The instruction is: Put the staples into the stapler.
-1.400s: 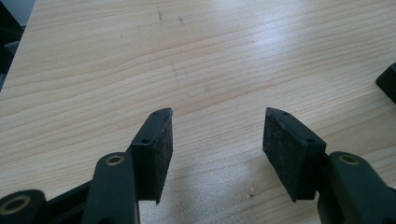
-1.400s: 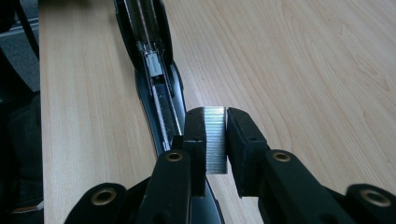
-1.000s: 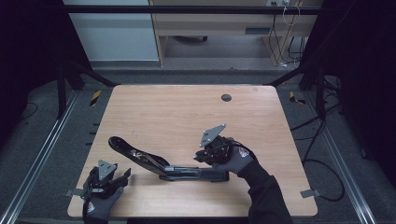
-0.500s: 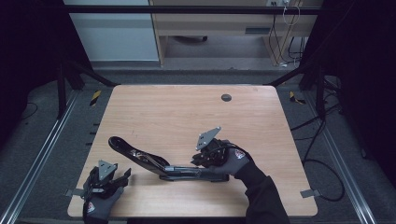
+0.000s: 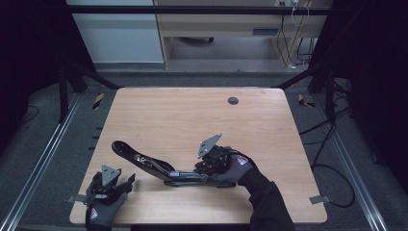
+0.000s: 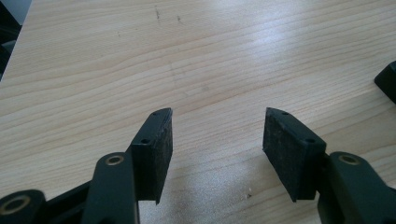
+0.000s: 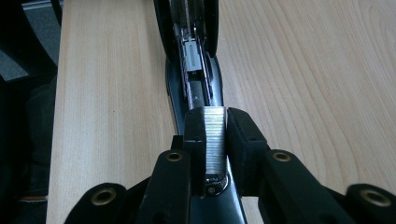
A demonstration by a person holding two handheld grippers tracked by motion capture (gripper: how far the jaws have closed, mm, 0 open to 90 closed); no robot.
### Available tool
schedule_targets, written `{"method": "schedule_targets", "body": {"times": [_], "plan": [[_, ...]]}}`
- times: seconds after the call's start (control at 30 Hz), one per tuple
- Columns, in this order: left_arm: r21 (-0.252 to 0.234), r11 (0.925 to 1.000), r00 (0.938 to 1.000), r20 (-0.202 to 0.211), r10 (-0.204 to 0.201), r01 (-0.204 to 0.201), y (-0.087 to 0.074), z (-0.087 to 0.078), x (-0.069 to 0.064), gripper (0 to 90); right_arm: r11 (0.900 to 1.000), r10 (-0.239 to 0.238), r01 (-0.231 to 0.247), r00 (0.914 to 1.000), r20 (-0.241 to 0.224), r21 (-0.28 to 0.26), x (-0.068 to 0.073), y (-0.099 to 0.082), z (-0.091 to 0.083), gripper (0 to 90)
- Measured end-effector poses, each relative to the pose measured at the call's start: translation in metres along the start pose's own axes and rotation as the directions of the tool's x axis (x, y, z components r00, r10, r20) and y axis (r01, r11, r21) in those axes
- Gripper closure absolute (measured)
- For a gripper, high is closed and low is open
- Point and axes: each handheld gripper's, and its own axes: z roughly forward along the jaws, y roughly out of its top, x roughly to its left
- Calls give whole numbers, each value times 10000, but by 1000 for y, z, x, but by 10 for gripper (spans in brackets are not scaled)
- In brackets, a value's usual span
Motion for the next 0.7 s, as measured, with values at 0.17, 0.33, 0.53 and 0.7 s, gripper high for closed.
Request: {"method": "schedule_targets", "body": {"times": [0.17,0.33,0.53,0.7], "plan": [[6,10000,10000,16,-29,29,0,0,0,420,10000,61,-61,10000,-72,48,0,-1,3,782],[0,10000,10000,-1,-1,1,0,0,0,421,9999,50,-49,10000,-73,136,-1,-2,5,782],[20,10000,10000,4,10,-10,0,0,0,421,9997,19,-18,10000,-62,259,-2,-5,8,782],[19,10000,10000,1,10,-10,0,0,0,420,9995,1,4,9999,-141,304,-2,-6,9,782]]}}
